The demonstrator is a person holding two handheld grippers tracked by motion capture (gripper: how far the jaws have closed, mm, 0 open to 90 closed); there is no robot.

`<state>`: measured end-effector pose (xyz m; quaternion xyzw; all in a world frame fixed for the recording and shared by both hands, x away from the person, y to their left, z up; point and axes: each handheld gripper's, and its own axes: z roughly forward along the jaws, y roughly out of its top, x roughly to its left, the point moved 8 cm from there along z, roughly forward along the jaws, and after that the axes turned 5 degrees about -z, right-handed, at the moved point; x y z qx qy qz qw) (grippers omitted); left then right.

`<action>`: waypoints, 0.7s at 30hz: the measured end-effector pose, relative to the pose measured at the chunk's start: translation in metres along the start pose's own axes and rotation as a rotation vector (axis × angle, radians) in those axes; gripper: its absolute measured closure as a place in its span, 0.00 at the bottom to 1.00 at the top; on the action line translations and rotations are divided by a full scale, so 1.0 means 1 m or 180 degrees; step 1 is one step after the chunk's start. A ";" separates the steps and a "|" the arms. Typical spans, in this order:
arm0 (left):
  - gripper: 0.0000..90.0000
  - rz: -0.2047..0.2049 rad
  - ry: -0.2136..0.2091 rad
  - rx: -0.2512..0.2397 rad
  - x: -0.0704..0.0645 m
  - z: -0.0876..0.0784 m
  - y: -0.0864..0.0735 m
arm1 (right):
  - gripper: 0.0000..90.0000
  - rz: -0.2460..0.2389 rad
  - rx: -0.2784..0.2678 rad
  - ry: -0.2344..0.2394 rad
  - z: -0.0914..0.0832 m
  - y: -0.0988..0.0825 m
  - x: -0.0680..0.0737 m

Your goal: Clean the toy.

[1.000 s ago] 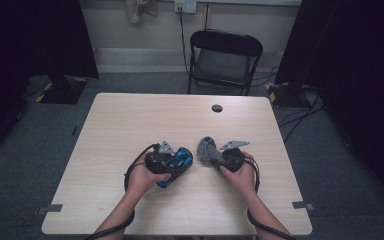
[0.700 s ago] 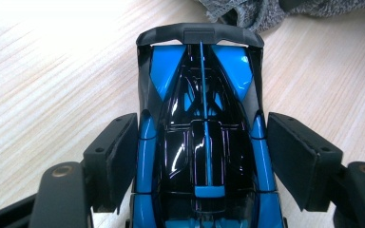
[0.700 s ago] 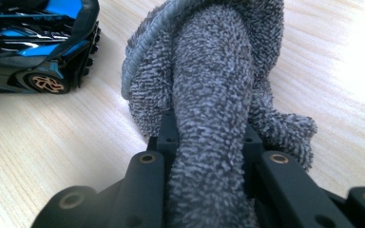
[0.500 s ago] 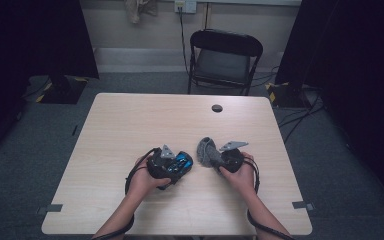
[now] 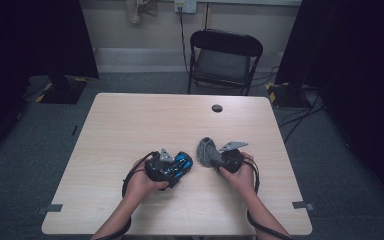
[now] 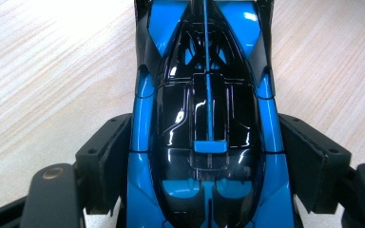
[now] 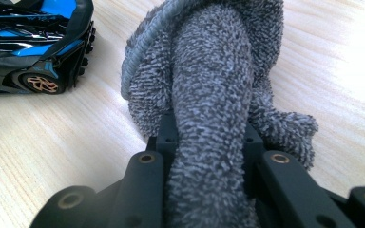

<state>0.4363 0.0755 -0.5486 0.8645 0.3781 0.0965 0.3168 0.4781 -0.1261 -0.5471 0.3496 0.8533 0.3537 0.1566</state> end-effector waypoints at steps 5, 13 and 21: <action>0.27 0.0011 -0.0082 -0.0124 0.001 -0.007 0.006 | 0.79 -0.0001 -0.0011 0.0000 0.000 0.000 0.000; 0.27 0.0088 -0.0141 -0.0165 -0.004 -0.015 0.015 | 0.79 0.0014 0.0012 -0.0019 0.000 0.001 0.000; 0.27 -0.0023 -0.0229 -0.0054 -0.002 -0.003 -0.002 | 0.79 0.0009 0.0011 0.0001 0.000 0.000 0.000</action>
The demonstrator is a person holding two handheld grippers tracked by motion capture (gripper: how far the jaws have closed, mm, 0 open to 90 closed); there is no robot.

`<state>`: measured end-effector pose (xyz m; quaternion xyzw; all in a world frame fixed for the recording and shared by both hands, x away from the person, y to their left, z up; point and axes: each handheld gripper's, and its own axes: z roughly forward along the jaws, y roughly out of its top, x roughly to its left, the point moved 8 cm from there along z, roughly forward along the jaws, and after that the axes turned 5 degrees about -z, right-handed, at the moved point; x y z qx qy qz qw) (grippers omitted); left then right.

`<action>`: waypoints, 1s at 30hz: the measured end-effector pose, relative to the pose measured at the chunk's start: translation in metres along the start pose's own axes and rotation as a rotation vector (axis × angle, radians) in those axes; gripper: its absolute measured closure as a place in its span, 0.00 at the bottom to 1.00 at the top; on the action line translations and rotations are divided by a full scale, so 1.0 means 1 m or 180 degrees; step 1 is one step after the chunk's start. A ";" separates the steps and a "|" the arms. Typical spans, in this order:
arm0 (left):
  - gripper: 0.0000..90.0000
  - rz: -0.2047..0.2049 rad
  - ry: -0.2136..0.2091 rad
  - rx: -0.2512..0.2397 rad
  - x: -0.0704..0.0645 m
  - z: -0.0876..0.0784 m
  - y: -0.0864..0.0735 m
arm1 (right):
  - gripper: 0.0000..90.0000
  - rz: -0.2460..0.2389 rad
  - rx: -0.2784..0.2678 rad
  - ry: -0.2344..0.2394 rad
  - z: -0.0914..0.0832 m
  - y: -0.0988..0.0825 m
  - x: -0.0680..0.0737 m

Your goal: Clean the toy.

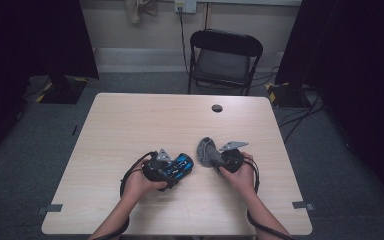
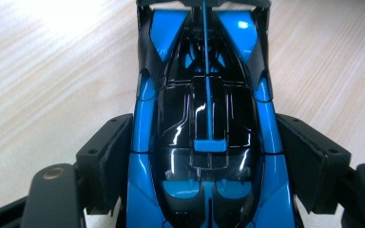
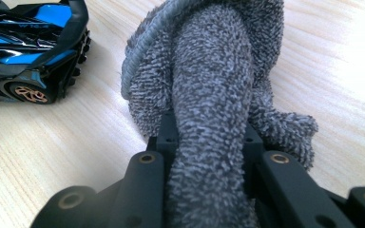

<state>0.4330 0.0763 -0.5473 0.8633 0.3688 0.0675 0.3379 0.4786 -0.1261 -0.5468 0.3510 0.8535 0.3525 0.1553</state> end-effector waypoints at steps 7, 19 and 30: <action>0.26 0.0005 0.0056 0.0020 -0.001 0.003 0.003 | 0.79 0.0008 -0.0018 0.0007 0.000 0.000 0.000; 0.18 0.0050 0.0172 0.0041 0.001 0.012 0.009 | 0.79 0.0000 0.0014 0.0013 0.000 0.000 0.000; 0.29 0.0047 0.0181 0.0080 -0.005 0.012 0.013 | 0.79 -0.0010 -0.0014 0.0002 0.000 0.000 0.000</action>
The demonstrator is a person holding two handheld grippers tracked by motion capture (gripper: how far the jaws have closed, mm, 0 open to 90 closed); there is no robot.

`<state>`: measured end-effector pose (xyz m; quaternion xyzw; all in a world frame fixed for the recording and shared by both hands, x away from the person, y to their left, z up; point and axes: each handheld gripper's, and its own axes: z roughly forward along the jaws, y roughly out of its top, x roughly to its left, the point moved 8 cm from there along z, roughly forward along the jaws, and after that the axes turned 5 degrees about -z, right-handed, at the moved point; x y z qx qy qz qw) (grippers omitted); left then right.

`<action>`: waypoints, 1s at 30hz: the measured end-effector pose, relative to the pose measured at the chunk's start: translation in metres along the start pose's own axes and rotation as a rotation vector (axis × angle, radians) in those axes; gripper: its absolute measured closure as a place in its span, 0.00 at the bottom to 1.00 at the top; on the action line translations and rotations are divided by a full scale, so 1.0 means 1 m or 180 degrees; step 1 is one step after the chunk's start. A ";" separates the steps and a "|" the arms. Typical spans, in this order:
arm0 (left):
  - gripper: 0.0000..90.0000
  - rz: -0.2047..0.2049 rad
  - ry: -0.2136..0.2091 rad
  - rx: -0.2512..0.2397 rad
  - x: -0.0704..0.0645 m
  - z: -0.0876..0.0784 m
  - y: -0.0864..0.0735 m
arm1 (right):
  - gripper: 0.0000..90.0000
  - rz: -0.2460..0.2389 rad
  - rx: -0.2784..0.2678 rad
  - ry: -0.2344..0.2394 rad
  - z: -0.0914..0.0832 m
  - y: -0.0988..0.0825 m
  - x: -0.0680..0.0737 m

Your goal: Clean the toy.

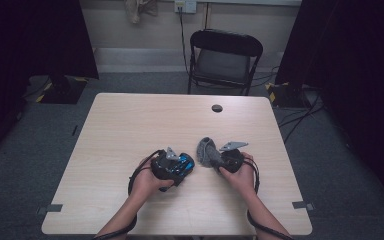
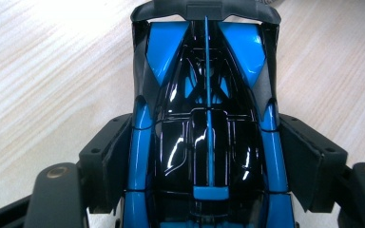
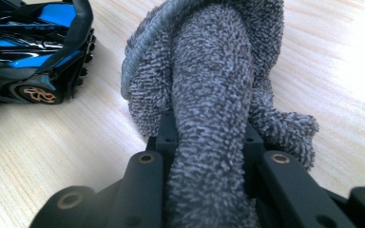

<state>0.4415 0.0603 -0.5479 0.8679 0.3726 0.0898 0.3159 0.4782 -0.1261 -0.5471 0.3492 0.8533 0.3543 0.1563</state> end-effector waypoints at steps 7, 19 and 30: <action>0.30 -0.0004 -0.0090 -0.0128 0.002 -0.013 0.005 | 0.79 0.0024 -0.0003 0.0026 0.000 0.000 -0.001; 0.31 -0.0035 -0.0162 -0.0237 0.003 -0.028 0.015 | 0.79 0.0040 0.0026 0.0013 0.000 0.001 0.000; 0.31 0.0036 -0.0095 -0.0069 0.001 -0.011 0.007 | 0.79 0.0054 0.0027 0.0024 0.000 0.001 -0.001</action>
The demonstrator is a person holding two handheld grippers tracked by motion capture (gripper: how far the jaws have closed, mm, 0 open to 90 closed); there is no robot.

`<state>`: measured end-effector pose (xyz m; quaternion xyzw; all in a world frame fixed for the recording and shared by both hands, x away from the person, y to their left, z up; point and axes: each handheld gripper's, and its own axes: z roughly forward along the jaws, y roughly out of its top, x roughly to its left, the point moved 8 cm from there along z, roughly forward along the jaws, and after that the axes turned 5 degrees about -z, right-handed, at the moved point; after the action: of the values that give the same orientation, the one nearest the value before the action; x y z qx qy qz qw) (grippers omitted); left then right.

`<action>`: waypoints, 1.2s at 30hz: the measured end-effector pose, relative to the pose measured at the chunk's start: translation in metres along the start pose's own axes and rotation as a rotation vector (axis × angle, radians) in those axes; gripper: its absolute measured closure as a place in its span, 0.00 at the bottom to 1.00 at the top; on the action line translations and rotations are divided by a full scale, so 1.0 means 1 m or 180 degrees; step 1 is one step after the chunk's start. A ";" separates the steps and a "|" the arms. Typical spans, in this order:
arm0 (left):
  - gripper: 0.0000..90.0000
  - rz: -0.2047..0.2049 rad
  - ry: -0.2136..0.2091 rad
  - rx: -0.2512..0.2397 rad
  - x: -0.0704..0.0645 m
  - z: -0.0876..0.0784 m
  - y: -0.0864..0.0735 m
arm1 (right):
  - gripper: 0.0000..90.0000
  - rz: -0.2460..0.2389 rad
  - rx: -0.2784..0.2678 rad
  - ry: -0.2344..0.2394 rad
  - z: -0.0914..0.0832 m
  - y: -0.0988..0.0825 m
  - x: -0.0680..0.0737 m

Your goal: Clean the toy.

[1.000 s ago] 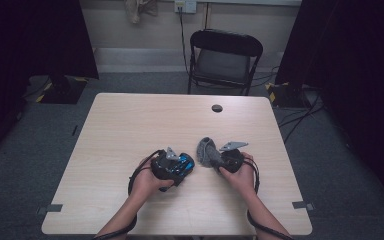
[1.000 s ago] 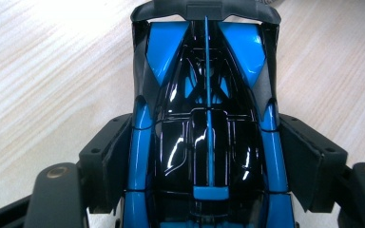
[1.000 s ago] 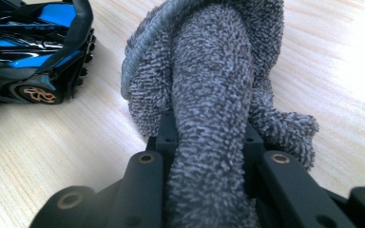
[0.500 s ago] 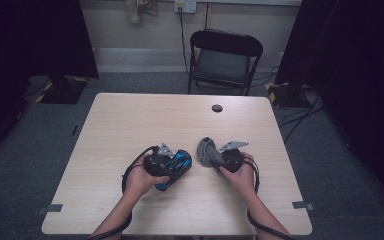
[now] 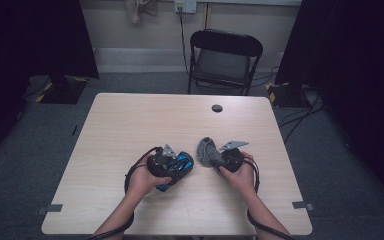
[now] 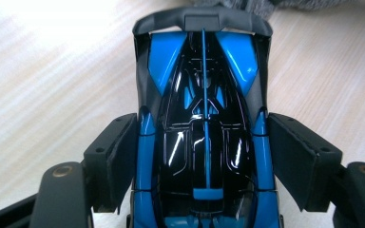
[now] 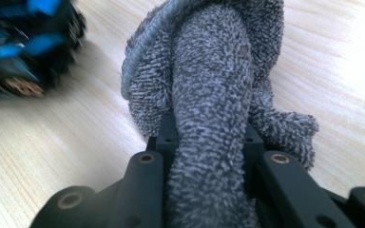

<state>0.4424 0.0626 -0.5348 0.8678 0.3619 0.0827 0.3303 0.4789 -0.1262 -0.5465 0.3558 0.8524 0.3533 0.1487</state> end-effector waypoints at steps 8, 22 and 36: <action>0.31 0.0066 0.0023 0.0132 -0.001 0.002 0.000 | 0.79 -0.0009 0.0009 0.0004 0.000 0.000 0.000; 0.25 0.0131 0.0017 0.0470 -0.002 0.014 -0.003 | 0.79 -0.0001 0.0004 0.0014 0.000 0.000 0.000; 0.29 0.0130 0.0073 0.0486 -0.002 0.013 0.000 | 0.79 -0.0014 0.0014 0.0016 0.000 0.000 0.000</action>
<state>0.4460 0.0547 -0.5449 0.8967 0.3530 0.0715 0.2573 0.4793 -0.1261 -0.5465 0.3532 0.8543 0.3520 0.1465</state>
